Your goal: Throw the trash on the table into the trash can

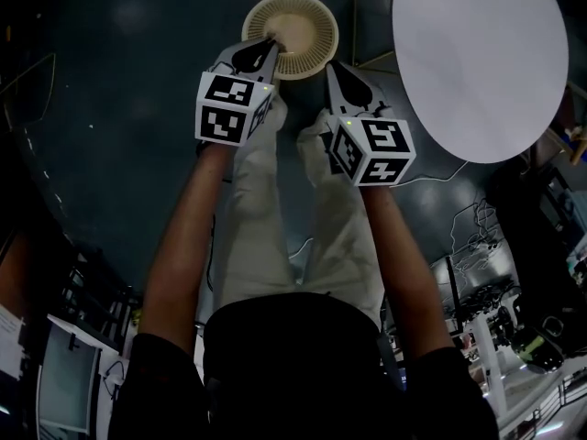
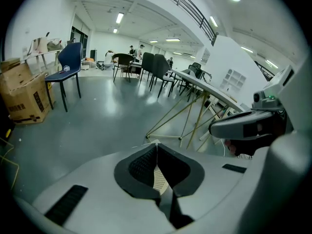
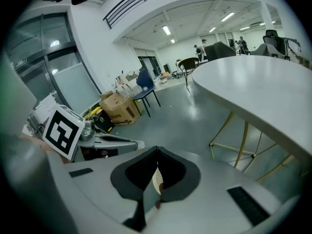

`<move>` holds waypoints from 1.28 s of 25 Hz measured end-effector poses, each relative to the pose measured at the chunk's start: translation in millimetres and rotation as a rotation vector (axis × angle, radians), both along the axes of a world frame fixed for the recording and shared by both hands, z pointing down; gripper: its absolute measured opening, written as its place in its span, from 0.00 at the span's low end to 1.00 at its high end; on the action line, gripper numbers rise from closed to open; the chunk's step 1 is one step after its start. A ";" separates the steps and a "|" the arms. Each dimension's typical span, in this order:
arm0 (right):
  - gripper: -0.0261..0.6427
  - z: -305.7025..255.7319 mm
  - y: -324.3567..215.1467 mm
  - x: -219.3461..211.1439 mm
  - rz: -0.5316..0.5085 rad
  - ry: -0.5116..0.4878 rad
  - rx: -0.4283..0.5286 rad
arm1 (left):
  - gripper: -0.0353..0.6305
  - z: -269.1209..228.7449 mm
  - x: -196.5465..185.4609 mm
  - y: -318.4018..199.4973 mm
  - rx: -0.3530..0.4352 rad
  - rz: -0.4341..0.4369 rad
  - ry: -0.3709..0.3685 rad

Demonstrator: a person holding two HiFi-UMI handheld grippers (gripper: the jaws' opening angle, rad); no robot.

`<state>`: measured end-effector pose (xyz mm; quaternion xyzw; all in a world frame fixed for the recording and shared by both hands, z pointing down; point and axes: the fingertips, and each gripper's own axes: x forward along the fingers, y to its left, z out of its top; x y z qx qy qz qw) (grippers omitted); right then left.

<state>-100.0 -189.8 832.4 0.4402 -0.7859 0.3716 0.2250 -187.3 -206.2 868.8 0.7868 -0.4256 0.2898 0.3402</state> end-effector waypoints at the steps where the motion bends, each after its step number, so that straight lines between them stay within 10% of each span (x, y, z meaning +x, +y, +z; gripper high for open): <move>1: 0.07 5.2 0.3 -0.6 0.002 -0.001 -0.002 | 0.08 6.2 0.2 1.7 -0.005 0.000 0.000; 32: 0.07 171.7 18.4 -4.2 -0.005 0.040 -0.095 | 0.08 188.6 7.6 1.1 0.009 0.046 -0.041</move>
